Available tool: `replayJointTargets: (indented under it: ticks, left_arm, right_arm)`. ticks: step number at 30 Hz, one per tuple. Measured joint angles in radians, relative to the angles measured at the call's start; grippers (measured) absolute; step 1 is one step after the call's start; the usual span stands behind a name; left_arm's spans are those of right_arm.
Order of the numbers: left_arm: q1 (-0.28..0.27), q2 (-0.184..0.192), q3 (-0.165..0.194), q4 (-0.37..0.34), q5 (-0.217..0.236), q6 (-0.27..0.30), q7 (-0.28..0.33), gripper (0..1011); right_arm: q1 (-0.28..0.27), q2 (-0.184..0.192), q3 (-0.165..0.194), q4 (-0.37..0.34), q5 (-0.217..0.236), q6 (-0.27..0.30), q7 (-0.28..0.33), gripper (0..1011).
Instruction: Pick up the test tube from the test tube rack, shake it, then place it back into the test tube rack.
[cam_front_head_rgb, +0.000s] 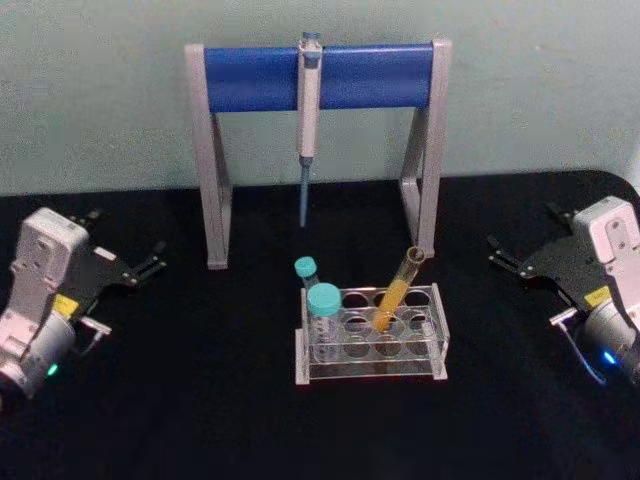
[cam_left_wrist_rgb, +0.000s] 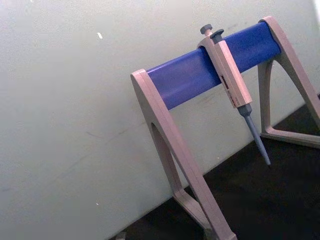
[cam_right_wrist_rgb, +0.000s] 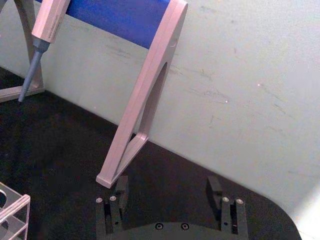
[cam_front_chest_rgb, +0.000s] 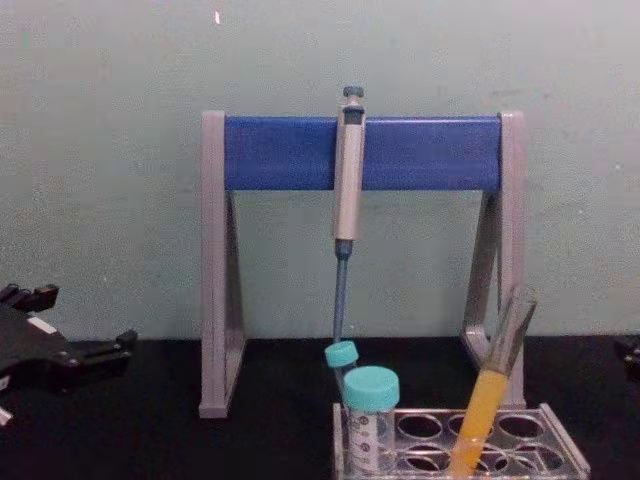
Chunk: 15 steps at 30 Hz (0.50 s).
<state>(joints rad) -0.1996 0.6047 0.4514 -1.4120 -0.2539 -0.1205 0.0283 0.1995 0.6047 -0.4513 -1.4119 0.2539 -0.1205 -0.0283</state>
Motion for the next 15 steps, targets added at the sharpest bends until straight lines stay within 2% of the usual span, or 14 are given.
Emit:
replayJointTargets:
  ticks: [15]
  left_arm:
    - [0.000, 0.000, 0.000, 0.000, 0.000, 0.000, 0.000, 1001]
  right_arm:
    - [0.000, 0.000, 0.000, 0.000, 0.000, 0.000, 0.000, 1000]
